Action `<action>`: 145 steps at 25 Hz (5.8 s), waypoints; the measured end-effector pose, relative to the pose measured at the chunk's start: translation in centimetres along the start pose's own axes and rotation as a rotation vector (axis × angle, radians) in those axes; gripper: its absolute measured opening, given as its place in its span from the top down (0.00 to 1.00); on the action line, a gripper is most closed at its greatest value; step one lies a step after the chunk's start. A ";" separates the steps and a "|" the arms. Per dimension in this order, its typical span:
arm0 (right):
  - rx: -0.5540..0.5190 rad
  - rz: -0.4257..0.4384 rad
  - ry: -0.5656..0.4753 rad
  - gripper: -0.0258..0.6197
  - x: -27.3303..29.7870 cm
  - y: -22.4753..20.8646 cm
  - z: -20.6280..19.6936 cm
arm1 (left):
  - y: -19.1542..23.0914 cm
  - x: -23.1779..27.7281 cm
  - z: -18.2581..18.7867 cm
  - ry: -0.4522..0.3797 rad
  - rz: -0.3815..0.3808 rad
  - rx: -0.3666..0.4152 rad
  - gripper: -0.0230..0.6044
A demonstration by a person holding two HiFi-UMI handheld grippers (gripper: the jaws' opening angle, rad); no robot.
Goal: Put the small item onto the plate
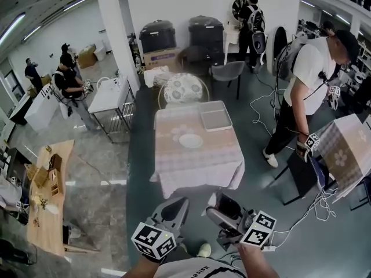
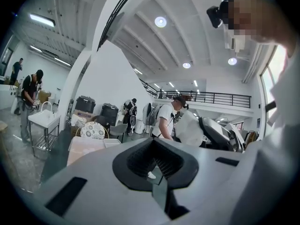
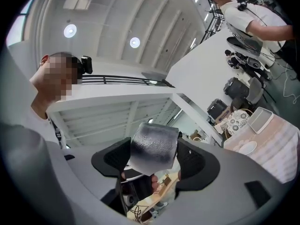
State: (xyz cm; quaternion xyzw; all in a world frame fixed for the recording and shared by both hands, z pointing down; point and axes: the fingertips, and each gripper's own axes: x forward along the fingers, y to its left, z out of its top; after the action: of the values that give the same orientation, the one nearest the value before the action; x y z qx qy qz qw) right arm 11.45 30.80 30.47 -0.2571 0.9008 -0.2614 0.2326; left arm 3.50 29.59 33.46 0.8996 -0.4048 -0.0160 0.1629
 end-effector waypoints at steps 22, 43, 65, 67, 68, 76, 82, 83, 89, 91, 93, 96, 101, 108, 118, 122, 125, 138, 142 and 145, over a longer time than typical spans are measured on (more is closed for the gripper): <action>-0.008 -0.092 0.039 0.46 12.0 -12.0 1.4 | 13.5 9.8 3.3 0.003 -0.037 0.022 0.95; 0.017 -0.287 0.041 0.46 24.0 -26.8 1.1 | 28.7 21.1 3.9 0.067 -0.125 0.006 0.95; -0.023 -0.426 0.491 0.46 25.4 -54.0 -7.7 | 39.6 37.0 -4.8 0.181 0.001 -0.066 0.95; -0.034 -0.444 0.545 0.46 24.8 -56.0 -9.6 | 40.2 37.5 -5.9 0.200 0.015 -0.078 0.95; -0.039 -0.452 0.571 0.46 24.5 -56.9 -10.6 | 40.6 37.8 -6.6 0.208 0.024 -0.083 0.95; -0.055 -0.509 0.745 0.46 22.6 -62.0 -17.2 | 42.8 39.2 -10.7 0.275 0.051 -0.088 0.95; -0.095 -0.589 0.877 0.46 21.2 -64.6 -20.6 | 43.9 39.9 -12.2 0.296 0.066 -0.111 0.95; -0.097 -0.605 0.895 0.46 20.9 -65.0 -20.9 | 44.0 40.0 -12.4 0.296 0.067 -0.109 0.95; -0.086 -0.697 0.970 0.46 19.9 -66.6 -22.5 | 45.0 39.7 -12.7 0.305 0.091 -0.118 0.95; -0.090 -0.716 0.994 0.47 19.8 -67.1 -22.8 | 45.3 39.6 -12.7 0.303 0.102 -0.118 0.95; -0.092 -0.732 1.017 0.47 19.8 -67.5 -23.0 | 45.6 39.5 -12.7 0.302 0.112 -0.120 0.95; -0.098 -0.739 1.045 0.47 19.8 -67.7 -23.3 | 45.9 39.2 -12.7 0.303 0.125 -0.122 0.95; -0.122 -0.735 1.073 0.47 20.3 -67.6 -23.0 | 46.2 38.9 -12.3 0.300 0.138 -0.121 0.95; -0.123 -0.721 0.994 0.47 21.6 -64.9 -19.4 | 45.1 37.9 -10.9 0.279 0.117 -0.147 0.95; -0.187 -0.616 0.671 0.50 27.3 -54.8 -9.3 | 40.3 35.8 -6.2 0.296 0.037 -0.103 0.95; -0.229 -0.605 0.554 0.70 28.9 -51.2 -5.9 | 39.0 34.4 -4.1 0.280 0.032 -0.090 0.95; -0.258 -0.595 0.478 0.83 29.8 -48.5 -3.5 | 38.1 33.2 -2.1 0.252 0.031 -0.086 0.95; -0.365 -0.533 0.325 0.90 31.2 -38.7 1.1 | 34.3 28.1 4.1 0.138 0.003 -0.067 0.95; -0.395 -0.529 0.288 0.91 31.0 -36.2 2.1 | 32.8 26.9 5.3 0.117 -0.022 -0.054 0.95; -0.428 -0.530 0.267 0.92 30.8 -34.7 2.7 | 31.9 26.3 6.2 0.092 -0.042 -0.044 0.95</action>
State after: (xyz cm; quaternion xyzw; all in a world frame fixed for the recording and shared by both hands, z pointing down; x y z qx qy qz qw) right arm 1.38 -13.50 40.16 -0.4881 0.8595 -0.1497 -0.0219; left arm -2.92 -11.16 40.07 0.9038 -0.3776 0.0131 0.2009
